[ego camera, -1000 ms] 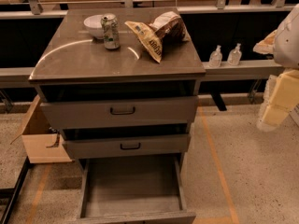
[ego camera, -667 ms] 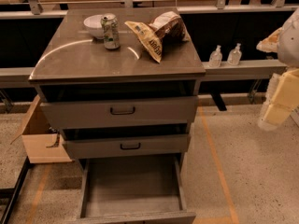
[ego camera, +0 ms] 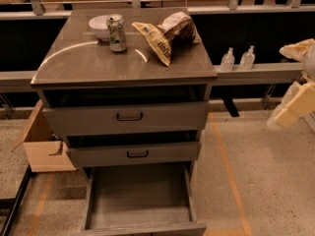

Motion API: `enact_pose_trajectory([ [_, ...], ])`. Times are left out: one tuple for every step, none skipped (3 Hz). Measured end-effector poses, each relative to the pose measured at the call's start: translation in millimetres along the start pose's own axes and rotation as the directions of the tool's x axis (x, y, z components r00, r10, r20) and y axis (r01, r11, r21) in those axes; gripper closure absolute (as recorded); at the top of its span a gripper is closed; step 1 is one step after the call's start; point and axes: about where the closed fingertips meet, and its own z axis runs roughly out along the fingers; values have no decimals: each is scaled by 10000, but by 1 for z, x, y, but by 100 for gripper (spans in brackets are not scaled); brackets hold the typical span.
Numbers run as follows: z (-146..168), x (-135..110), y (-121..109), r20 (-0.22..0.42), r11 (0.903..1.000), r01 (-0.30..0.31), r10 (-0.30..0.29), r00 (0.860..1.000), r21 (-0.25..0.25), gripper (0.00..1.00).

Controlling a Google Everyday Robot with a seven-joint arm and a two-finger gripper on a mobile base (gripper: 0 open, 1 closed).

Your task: Place brown chip bag into bottom drawer

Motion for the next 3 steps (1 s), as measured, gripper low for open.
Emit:
enact_pose_trajectory([
  [13, -17, -57, 1663, 9913, -34, -187, 9859, 1318, 0],
  [29, -44, -122, 2928, 9633, -577, -224, 9559, 2622, 0],
  [50, -85, -194, 4097, 9196, -1690, 95, 9122, 3547, 0],
])
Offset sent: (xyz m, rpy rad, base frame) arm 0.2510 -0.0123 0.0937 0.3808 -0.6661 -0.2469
